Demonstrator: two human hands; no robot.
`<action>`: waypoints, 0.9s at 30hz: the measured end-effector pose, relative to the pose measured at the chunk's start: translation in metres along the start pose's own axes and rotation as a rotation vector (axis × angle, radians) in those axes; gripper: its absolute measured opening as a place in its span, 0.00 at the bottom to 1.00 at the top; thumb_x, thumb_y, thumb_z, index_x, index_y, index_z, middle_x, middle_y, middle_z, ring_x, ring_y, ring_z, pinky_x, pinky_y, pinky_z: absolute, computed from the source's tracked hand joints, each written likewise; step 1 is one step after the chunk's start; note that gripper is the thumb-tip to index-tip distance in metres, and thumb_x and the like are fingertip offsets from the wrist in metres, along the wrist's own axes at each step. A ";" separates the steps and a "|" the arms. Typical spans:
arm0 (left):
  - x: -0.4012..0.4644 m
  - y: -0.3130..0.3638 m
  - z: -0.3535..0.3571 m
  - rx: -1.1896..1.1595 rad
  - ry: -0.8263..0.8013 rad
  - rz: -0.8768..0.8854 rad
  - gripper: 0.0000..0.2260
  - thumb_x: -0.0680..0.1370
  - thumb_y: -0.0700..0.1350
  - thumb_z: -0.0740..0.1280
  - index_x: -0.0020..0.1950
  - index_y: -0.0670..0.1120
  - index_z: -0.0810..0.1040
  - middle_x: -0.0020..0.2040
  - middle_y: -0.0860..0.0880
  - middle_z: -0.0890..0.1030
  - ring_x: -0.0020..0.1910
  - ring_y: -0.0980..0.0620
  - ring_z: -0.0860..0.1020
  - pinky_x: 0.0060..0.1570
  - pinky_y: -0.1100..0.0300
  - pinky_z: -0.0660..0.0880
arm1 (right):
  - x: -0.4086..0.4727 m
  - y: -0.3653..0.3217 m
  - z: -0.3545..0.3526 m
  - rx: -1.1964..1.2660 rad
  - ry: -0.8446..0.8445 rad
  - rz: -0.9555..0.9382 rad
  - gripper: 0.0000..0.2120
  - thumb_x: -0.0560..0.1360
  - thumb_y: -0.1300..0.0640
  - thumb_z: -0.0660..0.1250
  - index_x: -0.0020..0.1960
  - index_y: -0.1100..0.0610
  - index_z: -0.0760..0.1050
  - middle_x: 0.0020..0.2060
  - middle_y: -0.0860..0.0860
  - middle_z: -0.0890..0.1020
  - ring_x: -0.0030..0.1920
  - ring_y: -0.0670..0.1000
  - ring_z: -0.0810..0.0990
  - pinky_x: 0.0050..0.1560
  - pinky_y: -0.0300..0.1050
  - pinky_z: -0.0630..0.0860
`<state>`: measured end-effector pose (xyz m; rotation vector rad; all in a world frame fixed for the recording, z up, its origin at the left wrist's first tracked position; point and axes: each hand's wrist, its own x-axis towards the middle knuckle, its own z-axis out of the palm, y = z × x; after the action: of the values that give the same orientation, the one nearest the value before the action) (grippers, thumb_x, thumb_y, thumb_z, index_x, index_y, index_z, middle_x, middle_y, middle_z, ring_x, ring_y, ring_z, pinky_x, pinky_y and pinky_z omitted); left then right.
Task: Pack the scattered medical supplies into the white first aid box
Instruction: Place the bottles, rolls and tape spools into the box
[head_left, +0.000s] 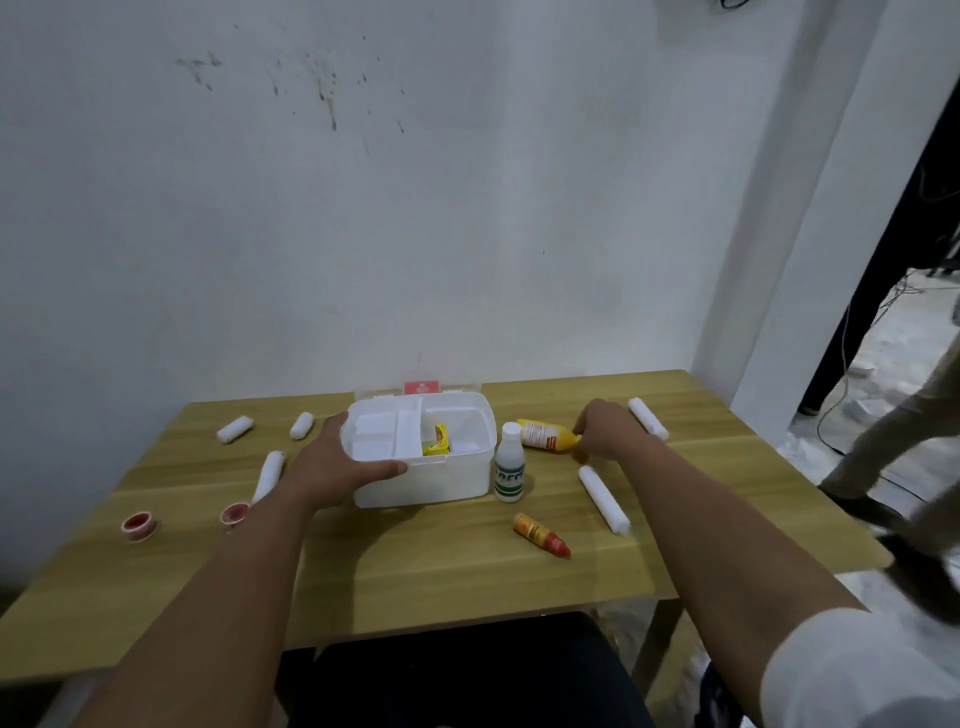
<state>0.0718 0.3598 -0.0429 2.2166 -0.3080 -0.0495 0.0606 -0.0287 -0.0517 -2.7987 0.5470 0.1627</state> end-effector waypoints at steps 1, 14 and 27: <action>0.000 0.001 0.000 0.001 -0.001 0.005 0.43 0.66 0.57 0.81 0.76 0.56 0.65 0.70 0.52 0.72 0.59 0.52 0.72 0.52 0.46 0.80 | 0.000 0.002 -0.001 0.038 0.015 -0.020 0.09 0.66 0.57 0.77 0.47 0.55 0.87 0.37 0.51 0.86 0.39 0.51 0.85 0.46 0.49 0.85; 0.006 -0.006 0.000 0.019 -0.007 -0.019 0.47 0.64 0.61 0.81 0.77 0.56 0.63 0.73 0.51 0.71 0.60 0.51 0.71 0.54 0.43 0.80 | -0.014 -0.075 -0.090 0.612 0.497 -0.376 0.14 0.68 0.59 0.78 0.53 0.58 0.85 0.47 0.52 0.85 0.45 0.54 0.86 0.51 0.55 0.84; 0.007 -0.011 0.000 0.030 -0.016 -0.033 0.50 0.61 0.65 0.80 0.78 0.57 0.62 0.74 0.52 0.71 0.64 0.50 0.72 0.53 0.45 0.81 | -0.023 -0.143 -0.033 0.237 0.254 -0.513 0.17 0.71 0.62 0.77 0.60 0.60 0.84 0.56 0.54 0.86 0.54 0.53 0.84 0.57 0.46 0.80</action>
<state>0.0809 0.3651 -0.0510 2.2521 -0.2826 -0.0815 0.0960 0.0966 0.0197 -2.6346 -0.1096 -0.3437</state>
